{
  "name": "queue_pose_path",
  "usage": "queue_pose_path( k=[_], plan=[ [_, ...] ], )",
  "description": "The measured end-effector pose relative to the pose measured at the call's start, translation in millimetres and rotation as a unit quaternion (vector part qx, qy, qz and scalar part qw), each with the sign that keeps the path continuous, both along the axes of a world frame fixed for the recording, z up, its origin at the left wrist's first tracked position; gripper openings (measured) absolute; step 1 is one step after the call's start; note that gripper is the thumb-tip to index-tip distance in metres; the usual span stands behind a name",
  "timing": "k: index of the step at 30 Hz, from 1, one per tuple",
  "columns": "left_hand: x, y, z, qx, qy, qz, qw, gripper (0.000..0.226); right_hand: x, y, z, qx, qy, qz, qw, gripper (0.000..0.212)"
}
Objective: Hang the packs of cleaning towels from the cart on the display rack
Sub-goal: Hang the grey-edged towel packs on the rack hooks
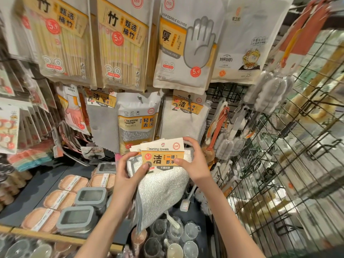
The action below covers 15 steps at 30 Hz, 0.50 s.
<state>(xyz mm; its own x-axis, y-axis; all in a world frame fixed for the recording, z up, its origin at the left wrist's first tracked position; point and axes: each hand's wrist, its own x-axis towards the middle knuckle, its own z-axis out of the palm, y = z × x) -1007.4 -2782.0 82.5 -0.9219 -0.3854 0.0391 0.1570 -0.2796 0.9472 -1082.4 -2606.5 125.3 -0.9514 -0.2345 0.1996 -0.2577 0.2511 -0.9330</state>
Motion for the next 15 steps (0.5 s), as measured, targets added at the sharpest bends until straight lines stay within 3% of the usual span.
queue_pose_path(
  k=[9,15],
  plan=[
    [-3,-3,1,-0.009,0.022,0.006,1.000,0.046,-16,14,7,-0.034,0.034,-0.033,0.998,0.063],
    [-8,-5,-1,-0.007,0.022,0.005,1.000,0.049,-27,15,19,-0.063,0.064,-0.045,0.995,0.047]
  ],
)
